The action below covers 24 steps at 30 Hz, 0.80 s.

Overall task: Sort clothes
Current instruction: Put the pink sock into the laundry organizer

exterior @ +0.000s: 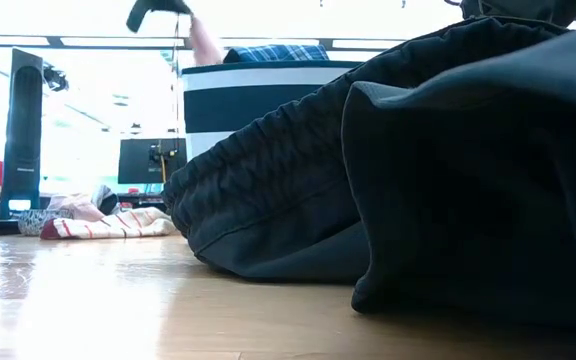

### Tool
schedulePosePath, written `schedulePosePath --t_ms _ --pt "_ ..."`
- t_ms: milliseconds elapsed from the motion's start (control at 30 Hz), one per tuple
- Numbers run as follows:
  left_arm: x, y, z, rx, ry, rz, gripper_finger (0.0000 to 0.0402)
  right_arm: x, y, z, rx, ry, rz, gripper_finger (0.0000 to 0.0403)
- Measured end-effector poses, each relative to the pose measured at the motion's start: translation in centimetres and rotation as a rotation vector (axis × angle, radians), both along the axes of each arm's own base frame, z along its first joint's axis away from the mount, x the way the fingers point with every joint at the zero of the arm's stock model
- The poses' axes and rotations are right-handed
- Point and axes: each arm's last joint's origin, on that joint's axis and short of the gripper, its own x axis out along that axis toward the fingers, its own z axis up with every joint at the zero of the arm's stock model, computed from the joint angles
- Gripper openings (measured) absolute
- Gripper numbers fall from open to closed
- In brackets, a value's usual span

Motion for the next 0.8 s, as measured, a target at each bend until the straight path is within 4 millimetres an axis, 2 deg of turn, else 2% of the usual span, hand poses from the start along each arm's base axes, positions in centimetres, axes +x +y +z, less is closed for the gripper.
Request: schedulePosePath --t_ms 167,300,533,700,800 --pt "3.6 0.6 2.0 0.063 -0.070 -0.142 0.0000 0.0 0.0 0.0 -0.008 0.004 0.007 0.0217" --pt "8.0 1.5 2.1 0.072 -0.082 -0.239 0.0000 0.0 -0.1 0.0 -0.012 0.007 0.007 0.0217" --pt "15.2 3.5 0.9 0.117 -0.034 -0.360 0.0001 0.0 -0.1 0.0 -0.014 0.009 0.008 0.0217" --pt "18.9 4.4 -1.4 0.079 -0.007 -0.412 0.0018 0.0 -0.1 0.0 -0.011 0.012 0.013 0.0217" --pt "20.3 5.2 -3.1 0.025 0.022 -0.414 0.0031 0.0 -0.1 0.0 -0.010 0.013 0.015 0.0217"
